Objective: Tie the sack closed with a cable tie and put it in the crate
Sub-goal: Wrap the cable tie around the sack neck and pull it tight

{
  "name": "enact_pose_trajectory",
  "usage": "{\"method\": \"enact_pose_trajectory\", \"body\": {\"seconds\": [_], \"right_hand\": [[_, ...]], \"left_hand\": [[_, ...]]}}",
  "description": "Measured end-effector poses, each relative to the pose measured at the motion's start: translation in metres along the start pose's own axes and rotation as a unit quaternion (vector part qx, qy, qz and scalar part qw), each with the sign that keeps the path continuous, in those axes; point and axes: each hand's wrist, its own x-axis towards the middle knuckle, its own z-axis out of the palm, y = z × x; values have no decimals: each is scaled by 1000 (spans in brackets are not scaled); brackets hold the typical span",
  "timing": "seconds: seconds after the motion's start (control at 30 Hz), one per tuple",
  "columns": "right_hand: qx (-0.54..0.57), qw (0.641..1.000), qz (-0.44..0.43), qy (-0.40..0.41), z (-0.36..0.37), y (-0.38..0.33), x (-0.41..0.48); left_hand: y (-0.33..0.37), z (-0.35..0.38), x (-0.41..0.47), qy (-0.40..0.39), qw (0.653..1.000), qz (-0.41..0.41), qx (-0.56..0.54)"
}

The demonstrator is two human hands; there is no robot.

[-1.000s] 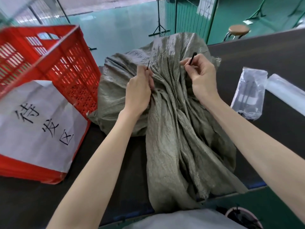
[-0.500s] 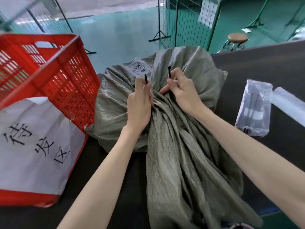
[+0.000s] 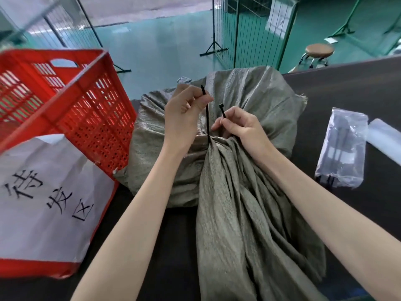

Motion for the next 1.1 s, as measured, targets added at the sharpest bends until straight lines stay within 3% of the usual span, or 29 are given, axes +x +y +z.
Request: {"method": "enact_pose_trajectory", "body": {"seconds": [0.1,0.23,0.67,1.1], "right_hand": [[102,994,21,-30,-3,-6,-4],[155,982,60,-91,-7,-6,-5],[98,992,36,-65,-5,1,-9],[87,991,45,-86,-4,2,-11]], "left_hand": [[1,2,9,-33,999,-25,2],[0,5,16,-60,996,-61,6],[-13,6,-15,-2,987,-142,-71],[-7,4,-23,-64,974,-164,-143]]}}
